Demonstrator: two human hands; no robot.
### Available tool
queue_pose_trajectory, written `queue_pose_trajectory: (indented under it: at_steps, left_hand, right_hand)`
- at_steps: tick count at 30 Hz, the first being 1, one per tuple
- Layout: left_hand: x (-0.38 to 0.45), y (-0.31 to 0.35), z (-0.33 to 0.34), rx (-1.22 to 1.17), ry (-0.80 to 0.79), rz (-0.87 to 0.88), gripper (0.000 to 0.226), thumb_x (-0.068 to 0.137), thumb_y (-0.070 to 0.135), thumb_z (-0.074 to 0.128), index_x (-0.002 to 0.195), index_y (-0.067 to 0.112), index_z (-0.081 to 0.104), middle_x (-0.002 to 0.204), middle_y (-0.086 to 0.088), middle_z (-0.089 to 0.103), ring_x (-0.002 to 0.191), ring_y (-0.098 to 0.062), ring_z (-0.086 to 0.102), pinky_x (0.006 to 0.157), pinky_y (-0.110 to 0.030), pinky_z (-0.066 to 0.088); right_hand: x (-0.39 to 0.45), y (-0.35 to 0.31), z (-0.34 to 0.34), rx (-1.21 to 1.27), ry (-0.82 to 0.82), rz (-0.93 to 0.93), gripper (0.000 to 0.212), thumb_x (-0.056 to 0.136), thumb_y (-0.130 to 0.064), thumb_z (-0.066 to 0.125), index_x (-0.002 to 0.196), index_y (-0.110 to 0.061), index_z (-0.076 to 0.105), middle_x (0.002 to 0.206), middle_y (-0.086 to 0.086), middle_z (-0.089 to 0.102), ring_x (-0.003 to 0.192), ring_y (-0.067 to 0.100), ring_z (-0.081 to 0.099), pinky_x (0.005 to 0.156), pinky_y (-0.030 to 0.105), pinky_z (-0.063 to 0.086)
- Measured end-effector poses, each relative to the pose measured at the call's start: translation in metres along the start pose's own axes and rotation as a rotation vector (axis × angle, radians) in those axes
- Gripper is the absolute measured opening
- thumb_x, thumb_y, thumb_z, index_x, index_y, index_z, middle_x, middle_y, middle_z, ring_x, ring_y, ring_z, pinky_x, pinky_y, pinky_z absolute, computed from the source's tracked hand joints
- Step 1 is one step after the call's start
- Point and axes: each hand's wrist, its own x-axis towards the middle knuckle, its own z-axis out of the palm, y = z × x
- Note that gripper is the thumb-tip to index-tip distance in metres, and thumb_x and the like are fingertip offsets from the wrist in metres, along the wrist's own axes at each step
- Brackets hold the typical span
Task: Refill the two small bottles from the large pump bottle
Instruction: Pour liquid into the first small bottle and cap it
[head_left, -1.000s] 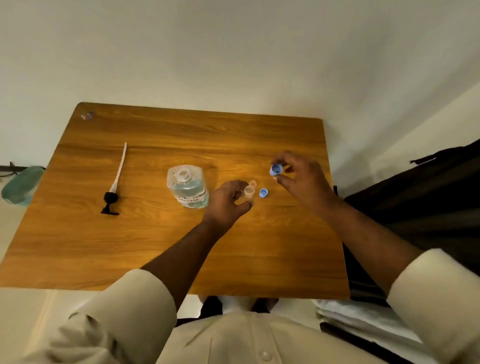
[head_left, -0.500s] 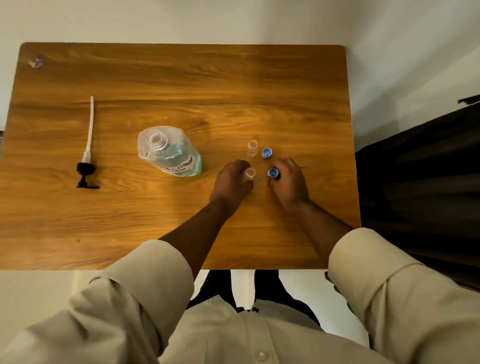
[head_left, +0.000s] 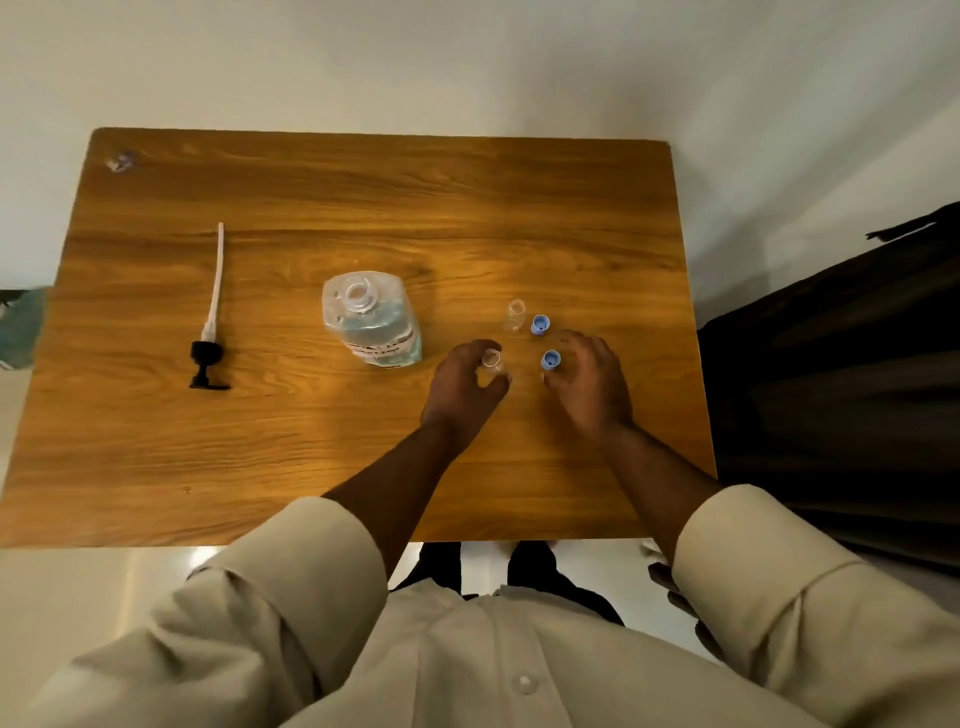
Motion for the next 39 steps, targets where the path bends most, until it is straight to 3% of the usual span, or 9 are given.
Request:
queue_pose_trajectory:
  at_steps: [5,10,14,17,19,21,28,34,39]
  left_hand:
    - [-0.032,0.006,-0.045,-0.094,0.050,0.097,0.034,0.083,0.013,0.070,0.115,0.021,0.061,0.110,0.010,0.061,0.101,-0.010,0.058,0.082,-0.028,0.052]
    - [-0.057,0.010,-0.095,-0.100,0.101,0.172,0.035,0.085,0.012,0.067,0.117,0.024,0.060,0.113,0.013,0.054,0.105,-0.003,0.051,0.085,-0.038,0.056]
    - [-0.072,0.011,-0.122,-0.224,0.200,0.132,0.052,0.087,0.015,0.068,0.131,0.024,0.044,0.120,0.004,0.060,0.110,-0.013,0.059,0.084,-0.041,0.056]
    - [-0.078,0.008,-0.138,-0.321,0.269,0.098,0.051,0.082,0.019,0.075,0.118,0.030,0.039,0.108,0.006,0.067,0.105,-0.010,0.064,0.080,-0.039,0.057]
    - [-0.077,0.005,-0.147,-0.343,0.301,0.101,0.042,0.079,0.019,0.078,0.105,0.030,0.046,0.101,0.018,0.064,0.101,-0.002,0.063,0.073,-0.028,0.057]
    - [-0.072,0.004,-0.156,-0.357,0.320,0.138,0.037,0.080,0.019,0.078,0.104,0.028,0.051,0.099,0.023,0.063,0.097,0.002,0.062,0.069,-0.018,0.054]
    - [-0.039,-0.002,-0.198,-0.403,0.139,0.161,0.037,0.084,0.015,0.073,0.115,0.027,0.059,0.111,0.016,0.065,0.103,-0.009,0.067,0.072,-0.020,0.056]
    - [-0.030,0.000,-0.219,-0.329,0.051,0.191,0.049,0.086,0.017,0.071,0.125,0.036,0.049,0.113,0.012,0.064,0.101,-0.005,0.066,0.073,-0.018,0.055]
    - [-0.029,0.016,-0.221,-0.304,0.067,0.247,0.047,0.084,0.017,0.073,0.126,0.025,0.053,0.116,0.009,0.064,0.100,-0.006,0.067,0.078,-0.024,0.057]
  right_hand:
    - [-0.018,-0.046,-0.010,0.136,0.101,-0.193,0.042,0.080,-0.019,0.073,0.121,-0.017,0.060,0.120,0.005,0.058,0.109,0.023,0.056,0.085,0.036,0.052]
    - [-0.020,-0.101,-0.004,0.317,0.093,-0.309,0.039,0.075,-0.017,0.077,0.113,-0.019,0.065,0.112,-0.001,0.059,0.094,0.015,0.059,0.074,0.024,0.050]
    - [-0.014,-0.135,0.006,0.468,-0.094,-0.323,0.061,0.072,-0.015,0.080,0.126,-0.025,0.056,0.120,-0.010,0.047,0.108,0.011,0.051,0.077,0.042,0.057]
    - [-0.009,-0.152,0.014,0.474,-0.200,-0.353,0.080,0.068,-0.018,0.084,0.137,-0.026,0.044,0.140,-0.001,0.040,0.127,0.018,0.041,0.082,0.051,0.056]
    - [-0.011,-0.161,0.019,0.503,-0.214,-0.333,0.090,0.065,-0.021,0.086,0.141,-0.029,0.038,0.145,0.001,0.035,0.130,0.022,0.038,0.073,0.050,0.059]
    - [-0.010,-0.168,0.024,0.530,-0.203,-0.331,0.096,0.063,-0.022,0.087,0.143,-0.029,0.034,0.147,0.002,0.033,0.129,0.021,0.038,0.081,0.050,0.057]
    - [0.001,-0.187,0.046,0.555,-0.129,-0.306,0.083,0.057,-0.026,0.090,0.130,-0.026,0.052,0.126,-0.001,0.042,0.119,0.019,0.048,0.098,0.033,0.047]
    - [0.005,-0.181,0.059,0.492,-0.123,-0.358,0.084,0.053,-0.023,0.092,0.123,-0.041,0.049,0.122,-0.005,0.041,0.116,0.014,0.048,0.092,0.012,0.040]
    - [0.007,-0.186,0.038,0.419,-0.033,-0.443,0.083,0.053,-0.025,0.092,0.126,-0.029,0.054,0.124,-0.004,0.050,0.114,0.017,0.052,0.093,0.030,0.049]
